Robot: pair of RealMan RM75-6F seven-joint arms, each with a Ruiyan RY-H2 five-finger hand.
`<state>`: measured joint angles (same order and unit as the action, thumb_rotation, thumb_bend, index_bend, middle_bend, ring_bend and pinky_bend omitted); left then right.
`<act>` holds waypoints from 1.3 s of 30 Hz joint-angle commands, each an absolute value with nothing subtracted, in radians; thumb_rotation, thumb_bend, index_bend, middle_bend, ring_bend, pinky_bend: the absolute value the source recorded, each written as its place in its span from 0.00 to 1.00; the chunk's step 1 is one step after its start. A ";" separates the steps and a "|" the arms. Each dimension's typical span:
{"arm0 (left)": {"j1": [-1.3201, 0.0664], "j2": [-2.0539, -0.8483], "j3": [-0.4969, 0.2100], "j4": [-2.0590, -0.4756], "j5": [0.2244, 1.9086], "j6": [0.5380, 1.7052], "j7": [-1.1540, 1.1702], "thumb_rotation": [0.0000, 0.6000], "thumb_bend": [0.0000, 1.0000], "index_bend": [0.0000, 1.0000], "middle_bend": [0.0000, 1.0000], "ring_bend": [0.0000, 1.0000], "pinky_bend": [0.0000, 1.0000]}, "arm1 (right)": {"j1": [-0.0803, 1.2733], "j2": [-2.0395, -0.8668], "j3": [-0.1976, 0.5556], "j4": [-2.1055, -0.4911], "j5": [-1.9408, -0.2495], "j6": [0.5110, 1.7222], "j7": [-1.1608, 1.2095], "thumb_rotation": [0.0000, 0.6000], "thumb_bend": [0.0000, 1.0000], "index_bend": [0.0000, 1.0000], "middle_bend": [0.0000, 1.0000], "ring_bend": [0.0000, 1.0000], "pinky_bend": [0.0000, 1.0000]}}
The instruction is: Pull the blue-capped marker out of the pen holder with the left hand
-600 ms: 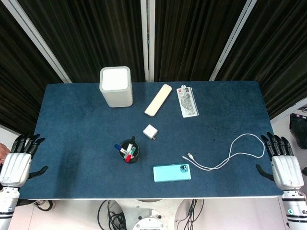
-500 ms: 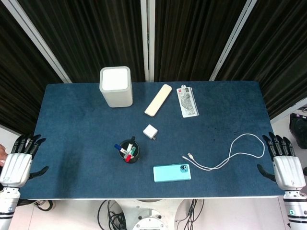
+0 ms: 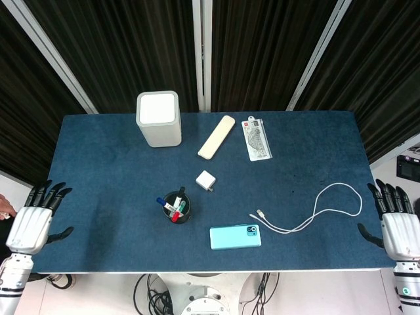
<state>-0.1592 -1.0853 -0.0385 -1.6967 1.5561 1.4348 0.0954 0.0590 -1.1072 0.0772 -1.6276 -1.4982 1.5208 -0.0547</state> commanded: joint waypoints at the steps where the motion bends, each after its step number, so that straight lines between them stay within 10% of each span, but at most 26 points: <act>1: -0.192 -1.058 -0.049 -1.733 1.570 1.399 0.076 1.00 0.15 0.17 0.11 0.00 0.06 | 0.059 -1.103 0.081 -1.634 -1.496 1.523 -0.057 1.00 0.17 0.00 0.00 0.00 0.00; 18: -0.470 -1.105 -0.129 -1.779 1.470 1.042 0.078 1.00 0.18 0.21 0.21 0.12 0.30 | 0.049 -1.094 0.072 -1.651 -1.490 1.520 -0.082 1.00 0.17 0.00 0.00 0.00 0.00; 39: -0.611 -1.246 -0.136 -1.699 1.414 0.920 0.029 1.00 0.23 0.28 0.31 0.24 0.39 | 0.057 -1.097 0.077 -1.649 -1.452 1.483 -0.096 1.00 0.17 0.00 0.00 0.00 0.00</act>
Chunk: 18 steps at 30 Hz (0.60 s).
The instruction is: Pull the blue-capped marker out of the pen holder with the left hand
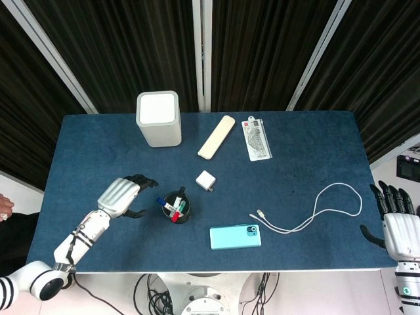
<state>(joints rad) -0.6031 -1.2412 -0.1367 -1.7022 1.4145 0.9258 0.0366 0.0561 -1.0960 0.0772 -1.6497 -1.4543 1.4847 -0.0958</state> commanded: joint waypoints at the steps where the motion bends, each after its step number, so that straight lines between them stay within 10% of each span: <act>1: -0.615 -1.249 -0.136 -1.699 1.413 0.917 0.024 1.00 0.23 0.28 0.32 0.26 0.41 | 0.057 -1.097 0.077 -1.649 -1.451 1.481 -0.096 1.00 0.17 0.00 0.00 0.00 0.00; 18: -0.682 -1.288 -0.130 -1.665 1.382 0.859 -0.024 1.00 0.24 0.39 0.41 0.41 0.56 | 0.057 -1.094 0.079 -1.651 -1.439 1.474 -0.096 1.00 0.18 0.00 0.00 0.00 0.00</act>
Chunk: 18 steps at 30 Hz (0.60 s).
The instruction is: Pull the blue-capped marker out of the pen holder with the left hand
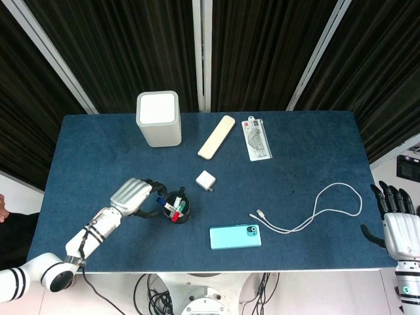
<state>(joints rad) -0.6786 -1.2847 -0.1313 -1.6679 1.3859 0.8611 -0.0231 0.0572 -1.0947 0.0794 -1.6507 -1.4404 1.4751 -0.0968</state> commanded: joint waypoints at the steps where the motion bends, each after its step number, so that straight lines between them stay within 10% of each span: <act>1: -0.684 -1.289 -0.130 -1.664 1.379 0.858 -0.026 1.00 0.24 0.39 0.42 0.42 0.57 | 0.058 -1.094 0.080 -1.651 -1.437 1.473 -0.096 1.00 0.18 0.00 0.00 0.00 0.00; 18: -0.715 -1.318 -0.127 -1.626 1.384 0.847 -0.124 1.00 0.25 0.49 0.52 0.52 0.60 | 0.059 -1.094 0.085 -1.644 -1.418 1.460 -0.089 1.00 0.18 0.00 0.00 0.00 0.00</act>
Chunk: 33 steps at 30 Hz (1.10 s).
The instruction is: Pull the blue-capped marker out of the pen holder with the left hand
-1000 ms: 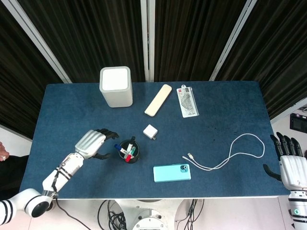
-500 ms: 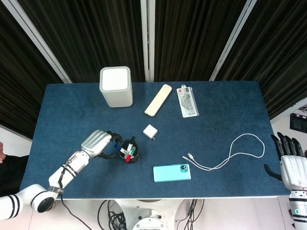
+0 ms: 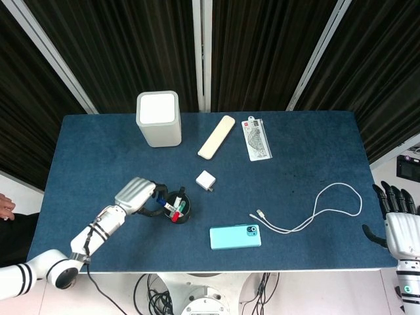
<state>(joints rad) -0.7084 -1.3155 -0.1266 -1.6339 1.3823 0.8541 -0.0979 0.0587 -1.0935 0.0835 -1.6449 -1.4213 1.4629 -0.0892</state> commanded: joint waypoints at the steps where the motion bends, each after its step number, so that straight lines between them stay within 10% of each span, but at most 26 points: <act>1: -0.716 -1.318 -0.127 -1.622 1.386 0.847 -0.129 1.00 0.25 0.50 0.53 0.52 0.60 | 0.060 -1.094 0.085 -1.643 -1.415 1.458 -0.088 1.00 0.18 0.00 0.00 0.00 0.00; 33: -0.734 -1.276 -0.111 -1.642 1.455 0.894 -0.234 1.00 0.34 0.61 0.64 0.68 0.74 | 0.058 -1.090 0.090 -1.650 -1.401 1.459 -0.091 1.00 0.18 0.00 0.00 0.00 0.00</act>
